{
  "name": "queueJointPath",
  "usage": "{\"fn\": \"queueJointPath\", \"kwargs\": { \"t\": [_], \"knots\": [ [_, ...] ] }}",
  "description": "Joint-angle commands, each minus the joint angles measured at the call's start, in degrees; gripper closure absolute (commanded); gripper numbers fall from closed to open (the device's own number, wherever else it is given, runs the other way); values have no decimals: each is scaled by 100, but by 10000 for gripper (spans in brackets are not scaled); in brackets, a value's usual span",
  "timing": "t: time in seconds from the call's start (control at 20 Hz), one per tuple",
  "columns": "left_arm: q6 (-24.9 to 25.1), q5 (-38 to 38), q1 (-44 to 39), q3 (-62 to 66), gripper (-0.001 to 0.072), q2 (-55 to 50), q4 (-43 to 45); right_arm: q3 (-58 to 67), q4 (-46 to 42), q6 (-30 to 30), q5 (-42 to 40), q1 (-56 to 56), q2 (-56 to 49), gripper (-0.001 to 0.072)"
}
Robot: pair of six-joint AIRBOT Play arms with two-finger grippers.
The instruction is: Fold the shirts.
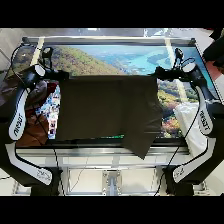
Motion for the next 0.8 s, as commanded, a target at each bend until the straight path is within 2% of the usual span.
{"fn": "queueJointPath", "kwargs": {
  "t": [0.0, 0.05, 0.1, 0.15, 0.2, 0.3, 0.35, 0.4, 0.5, 0.55, 0.65, 0.75],
  "knots": [
    [-505, 713, -42, 302, 684, -155, 50, 120, 389, 61, -920, 42, -225, 524],
    [-557, 669, -66, 396, 650, -109, 39, 243, 435, 105, -831, 42, -221, 289],
    [-553, 636, -92, 472, 381, -37, -66, 433, 463, 144, -636, 42, -208, 223],
    [-553, 621, -92, 535, 50, 85, -256, 662, 459, 144, -367, 28, -179, 224],
    [-551, 610, -92, 570, 15, 245, -428, 962, 452, 144, 9, -7, -133, 224],
    [-551, 466, 22, 577, 15, 730, -481, 1635, 186, 144, 1032, -190, 42, 227],
    [-551, 94, 136, 575, 15, 1054, -472, 1954, -63, 151, 1631, -319, 170, 241],
    [-551, -494, 293, 575, 15, 1379, -422, 2260, -450, 221, 2317, -490, 352, 282],
    [-553, -1987, 769, 527, 15, 2068, -90, 2474, -1204, 234, 3532, -894, 870, 286],
    [-551, -2474, 1040, 380, 15, 2406, 39, 2371, -1521, 219, 4006, -1121, 1209, 286],
    [-553, -2828, 1707, -424, 16, 3276, 103, 1912, -1814, 42, 4511, -1582, 1849, 286],
    [-557, -2822, 2371, -1926, 15, 4358, 98, 973, -1692, -131, 4568, -2087, 2549, 286]
  ]
}}
